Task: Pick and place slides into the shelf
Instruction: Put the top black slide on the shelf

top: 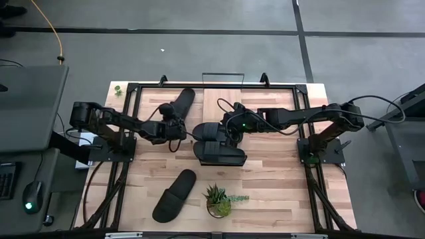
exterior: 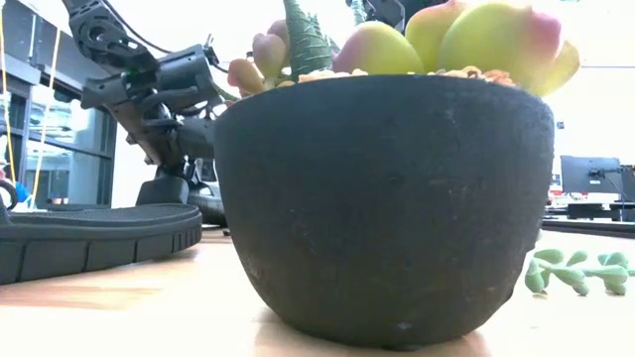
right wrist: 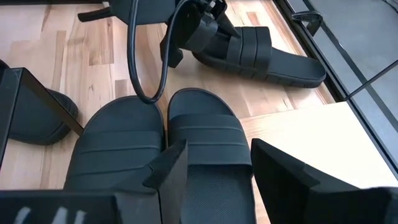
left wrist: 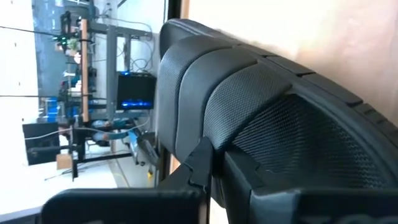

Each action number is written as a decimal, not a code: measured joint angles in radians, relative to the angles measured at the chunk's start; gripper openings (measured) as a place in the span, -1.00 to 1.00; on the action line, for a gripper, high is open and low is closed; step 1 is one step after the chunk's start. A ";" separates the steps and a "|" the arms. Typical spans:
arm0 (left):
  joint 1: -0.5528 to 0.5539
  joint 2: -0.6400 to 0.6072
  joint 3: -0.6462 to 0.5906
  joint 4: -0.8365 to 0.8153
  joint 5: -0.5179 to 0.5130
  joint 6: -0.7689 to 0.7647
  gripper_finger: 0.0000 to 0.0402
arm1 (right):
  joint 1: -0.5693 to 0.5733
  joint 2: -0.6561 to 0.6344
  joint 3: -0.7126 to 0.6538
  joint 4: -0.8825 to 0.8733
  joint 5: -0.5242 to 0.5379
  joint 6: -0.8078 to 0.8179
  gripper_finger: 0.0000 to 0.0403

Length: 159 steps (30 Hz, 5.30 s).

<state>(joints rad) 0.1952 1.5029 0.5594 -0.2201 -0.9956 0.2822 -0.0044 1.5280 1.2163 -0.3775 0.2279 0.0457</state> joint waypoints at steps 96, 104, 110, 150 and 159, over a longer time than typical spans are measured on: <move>-0.634 -0.355 0.051 0.336 -0.559 0.615 -0.98 | -0.335 0.176 -0.003 0.632 -0.403 0.640 0.45; -0.634 -0.355 0.051 0.334 -0.535 0.620 -0.98 | -0.343 0.256 0.014 0.696 -0.447 0.675 0.29; -0.634 -0.355 0.051 0.332 -0.524 0.628 -0.97 | -0.342 0.260 0.019 0.700 -0.448 0.661 -0.21; -0.634 -0.571 0.052 -0.094 -0.577 0.102 0.10 | -0.384 0.091 0.002 0.635 -0.205 0.489 -0.78; -0.634 -0.649 0.051 -0.334 -0.544 -0.140 0.08 | -0.446 -0.078 -0.236 0.752 -0.093 0.580 -0.78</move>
<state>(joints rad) -0.4389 0.8541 0.6102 -0.5537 -1.5399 0.1419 -0.4504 1.4502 0.9799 0.3746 0.1354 0.6257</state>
